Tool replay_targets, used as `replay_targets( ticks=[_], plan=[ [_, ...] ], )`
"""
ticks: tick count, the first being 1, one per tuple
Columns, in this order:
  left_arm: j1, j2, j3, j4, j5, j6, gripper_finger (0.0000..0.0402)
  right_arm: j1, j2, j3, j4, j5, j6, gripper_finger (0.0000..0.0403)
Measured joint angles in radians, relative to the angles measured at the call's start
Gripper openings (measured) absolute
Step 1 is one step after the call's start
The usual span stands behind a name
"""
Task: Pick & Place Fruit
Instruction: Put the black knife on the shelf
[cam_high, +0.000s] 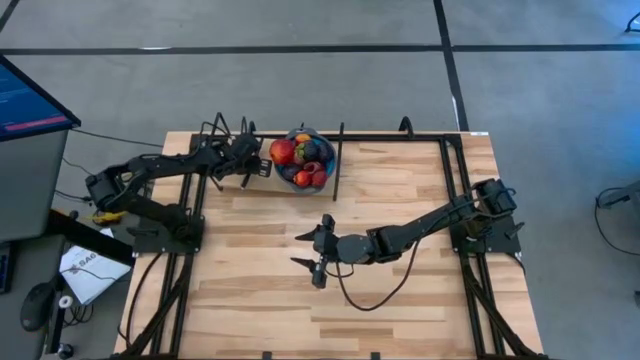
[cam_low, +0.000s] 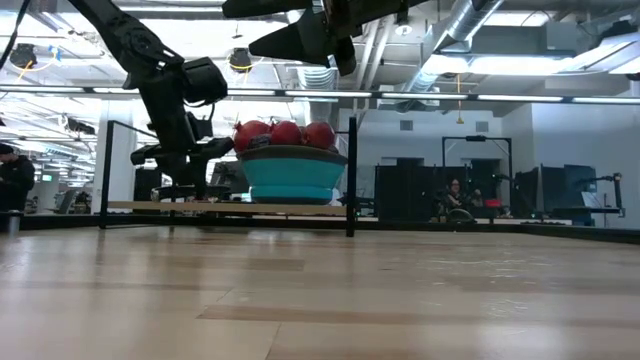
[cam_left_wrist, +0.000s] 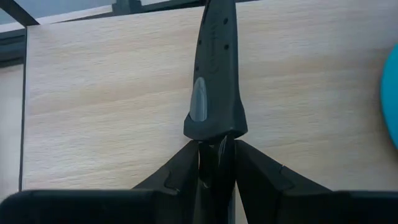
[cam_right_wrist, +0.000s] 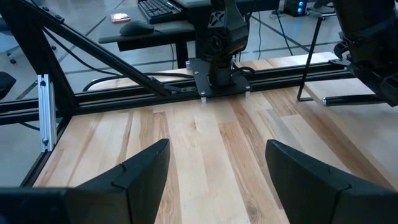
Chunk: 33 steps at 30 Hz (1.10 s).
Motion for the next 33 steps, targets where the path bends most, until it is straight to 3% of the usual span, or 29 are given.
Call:
replay_targets(
  ticks=[14,33],
  plan=[
    [0.002,0.0,0.0,0.002,-0.03,0.053,0.0093,0.007,0.0,0.0,0.0,0.0,0.0,0.026],
    [0.009,0.0,-0.003,0.011,-0.058,-0.001,0.0093,0.007,0.0,0.0,0.001,0.0,0.0,0.026]
  ],
)
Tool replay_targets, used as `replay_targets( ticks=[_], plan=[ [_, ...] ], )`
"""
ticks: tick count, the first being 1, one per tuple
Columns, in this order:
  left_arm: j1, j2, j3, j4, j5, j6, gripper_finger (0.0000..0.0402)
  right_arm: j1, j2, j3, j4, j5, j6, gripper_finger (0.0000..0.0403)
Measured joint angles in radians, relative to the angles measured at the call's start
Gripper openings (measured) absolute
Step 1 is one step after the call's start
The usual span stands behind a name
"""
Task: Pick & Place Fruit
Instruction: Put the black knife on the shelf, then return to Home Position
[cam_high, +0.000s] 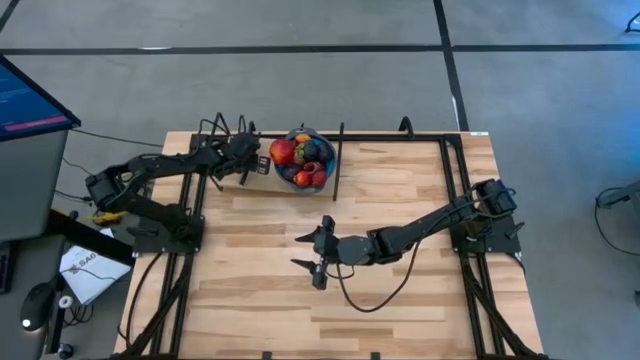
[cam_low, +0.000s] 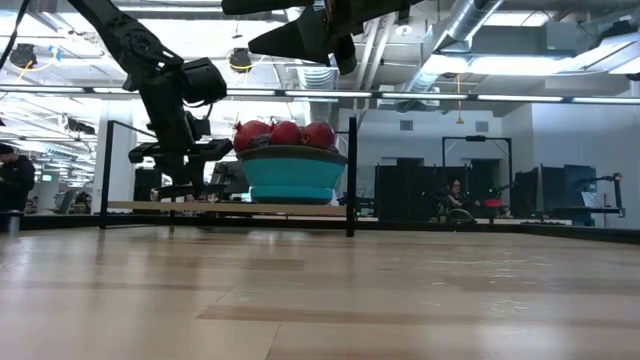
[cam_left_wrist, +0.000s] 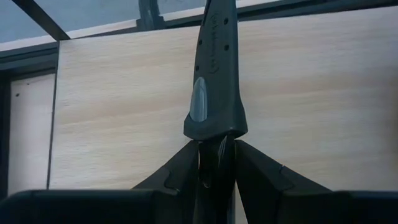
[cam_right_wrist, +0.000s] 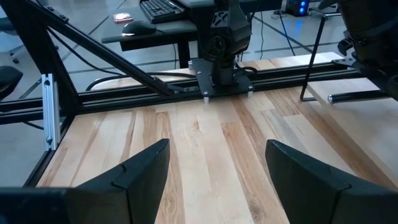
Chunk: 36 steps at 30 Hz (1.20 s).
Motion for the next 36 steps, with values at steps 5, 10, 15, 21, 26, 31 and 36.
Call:
replay_targets(
  ticks=[5,10,15,21,26,31,36],
  plan=[
    [0.017,0.0,0.0,0.003,0.0,0.0,0.0096,0.0,0.0,0.0,0.006,0.0,0.0,0.026],
    [0.052,0.0,0.0,0.006,0.001,0.0,0.0132,0.006,0.0,0.0,0.022,0.0,0.0,0.026],
    [0.067,0.0,0.0,0.011,0.023,0.0,0.0169,0.006,0.0,0.0,0.022,0.0,0.0,0.026],
    [0.064,-0.017,0.0,0.028,0.096,0.052,0.0184,0.006,0.0,0.0,0.019,0.0,0.0,0.026],
    [0.035,-0.152,-0.001,-0.003,0.203,0.11,0.0176,0.012,-0.051,0.0,-0.097,0.0,0.029,0.026],
    [-0.019,-0.397,-0.001,-0.081,0.348,0.163,0.0157,0.031,-0.151,0.0,-0.314,0.0,0.055,0.026],
    [-0.116,-0.676,-0.001,-0.153,0.466,0.188,0.0131,0.048,-0.206,0.0,-0.417,0.0,0.055,0.026]
  ],
)
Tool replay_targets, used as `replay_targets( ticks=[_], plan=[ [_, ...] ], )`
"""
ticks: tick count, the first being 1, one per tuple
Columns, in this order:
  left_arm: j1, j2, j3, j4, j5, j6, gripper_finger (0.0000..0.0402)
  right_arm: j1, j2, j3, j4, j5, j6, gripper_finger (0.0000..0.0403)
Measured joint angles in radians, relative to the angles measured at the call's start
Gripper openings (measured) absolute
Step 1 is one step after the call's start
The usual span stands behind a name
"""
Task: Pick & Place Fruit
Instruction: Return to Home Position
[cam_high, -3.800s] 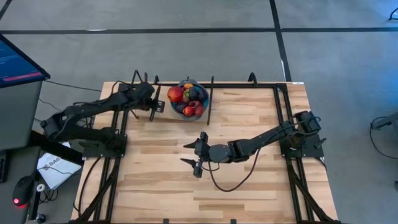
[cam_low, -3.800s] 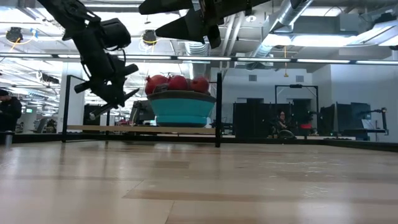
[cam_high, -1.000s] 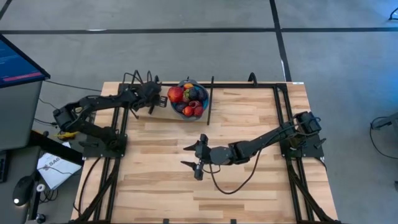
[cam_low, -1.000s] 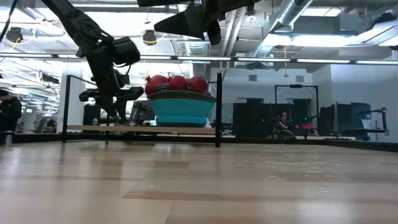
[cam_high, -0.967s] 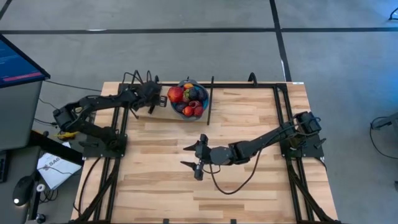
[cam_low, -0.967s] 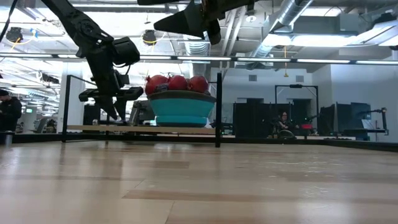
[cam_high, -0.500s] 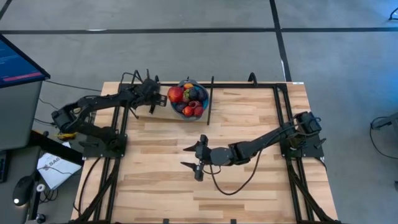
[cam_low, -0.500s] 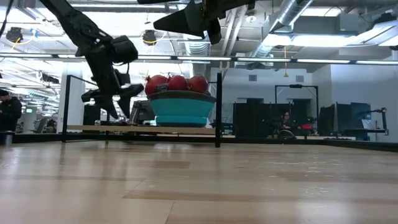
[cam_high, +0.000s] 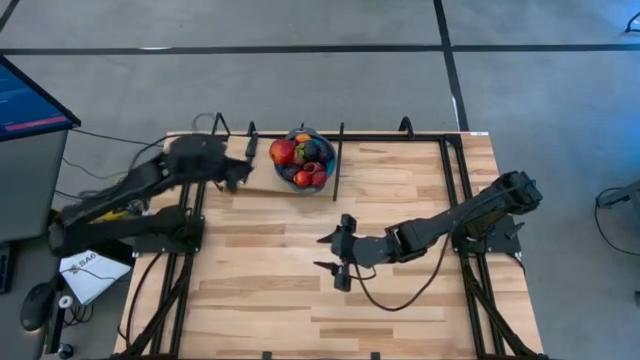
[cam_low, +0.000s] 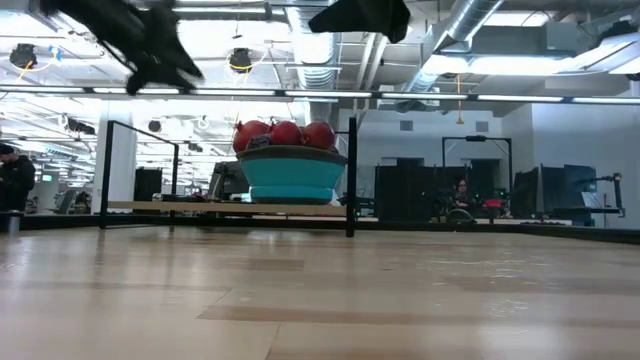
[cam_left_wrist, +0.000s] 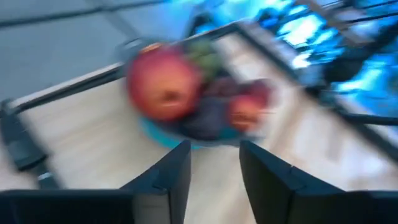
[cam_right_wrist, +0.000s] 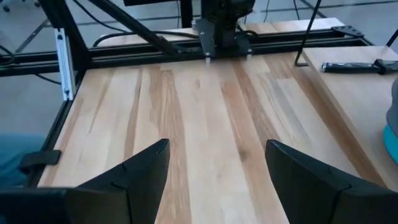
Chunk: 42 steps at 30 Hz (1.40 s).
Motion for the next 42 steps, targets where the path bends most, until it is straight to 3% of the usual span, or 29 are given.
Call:
replay_targets(
  ticks=[6,11,16,20,26,29,35,42],
  plan=[
    [-0.188,-0.319,-0.042,-0.005,0.172,0.04,0.0097,0.005,-0.001,0.0,-0.036,0.0,0.015,0.026],
    [-0.349,-0.493,-0.272,0.287,0.167,0.067,0.0069,0.009,-0.018,-0.031,-0.071,-0.031,0.063,0.0257],
    [-0.433,-0.491,-0.549,0.757,0.155,0.126,0.0035,-0.015,-0.091,-0.085,-0.068,-0.033,0.13,0.0234],
    [-0.451,-0.433,-0.684,1.023,0.118,0.176,0.0007,-0.033,-0.138,-0.131,-0.036,-0.03,0.168,0.0209],
    [-0.441,-0.343,-0.684,1.028,0.104,0.265,0.0004,-0.048,-0.189,-0.183,0.017,-0.027,0.179,0.0177],
    [-0.403,-0.353,-0.684,1.029,0.165,0.262,0.0005,-0.053,-0.229,-0.213,0.03,-0.026,0.199,0.0164],
    [-0.32,-0.456,-0.684,0.894,0.219,0.226,0.0002,-0.029,-0.311,-0.281,0.045,-0.001,0.255,0.0141],
    [-0.334,-0.622,-0.684,0.821,0.225,0.208,0.0001,0.005,-0.381,-0.339,0.045,0.079,0.257,0.0126]
  ],
)
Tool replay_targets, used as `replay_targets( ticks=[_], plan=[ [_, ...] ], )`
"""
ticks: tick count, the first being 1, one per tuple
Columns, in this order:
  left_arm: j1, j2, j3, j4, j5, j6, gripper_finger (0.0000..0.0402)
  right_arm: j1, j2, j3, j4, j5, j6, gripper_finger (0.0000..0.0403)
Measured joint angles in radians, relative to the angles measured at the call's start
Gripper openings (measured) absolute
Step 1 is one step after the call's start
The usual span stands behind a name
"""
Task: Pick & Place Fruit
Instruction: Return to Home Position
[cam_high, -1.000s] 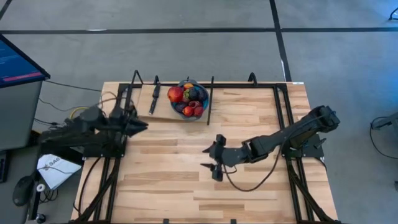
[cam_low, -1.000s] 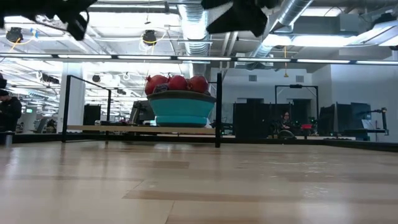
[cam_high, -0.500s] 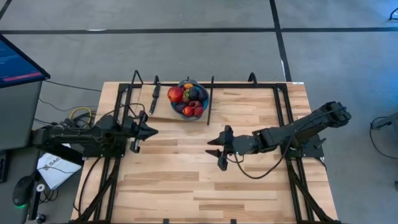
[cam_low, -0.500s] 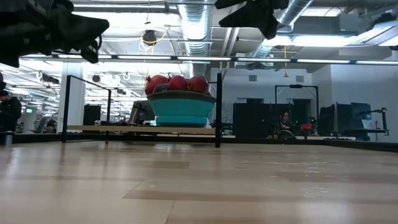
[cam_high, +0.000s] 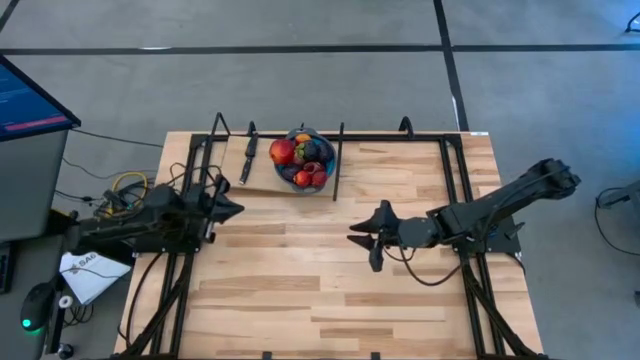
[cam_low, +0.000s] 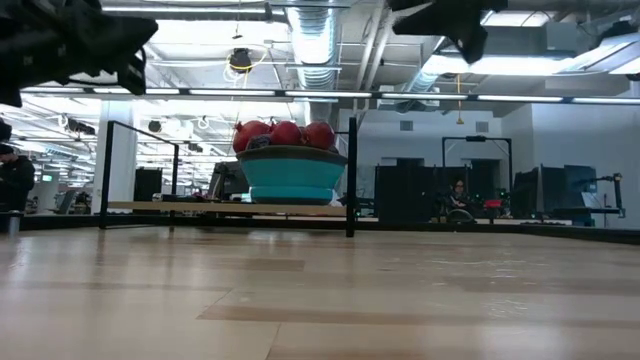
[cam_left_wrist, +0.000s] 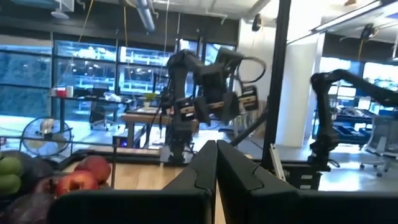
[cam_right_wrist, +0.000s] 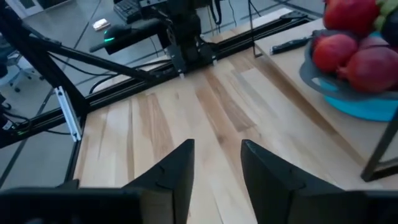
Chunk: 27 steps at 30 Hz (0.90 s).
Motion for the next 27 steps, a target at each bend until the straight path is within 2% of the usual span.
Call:
replay_targets(
  ticks=[2,6,9,14,22,27],
  plan=[
    [-0.01,-0.058,0.0,-0.046,-0.004,-0.003,0.0001,0.005,-0.021,-0.014,-0.005,0.001,0.001,0.0123],
    [-0.04,-0.062,0.0,-0.097,-0.058,-0.002,0.0001,0.01,-0.079,-0.052,0.002,0.001,0.001,0.0121],
    [-0.075,-0.062,0.0,-0.159,-0.167,0.023,0.0001,0.011,-0.13,-0.094,-0.006,0.001,0.01,0.0121],
    [-0.134,-0.06,0.0,-0.164,-0.334,0.097,0.0001,0.01,-0.235,-0.184,0.018,0.0,0.011,0.0121],
    [-0.144,-0.02,0.0,-0.165,-0.348,0.103,0.0001,0.007,-0.43,-0.389,0.132,-0.003,-0.023,0.012],
    [-0.144,0.023,0.0,-0.162,-0.348,0.102,0.0002,0.001,-0.543,-0.517,0.297,-0.042,-0.151,0.012]
  ],
)
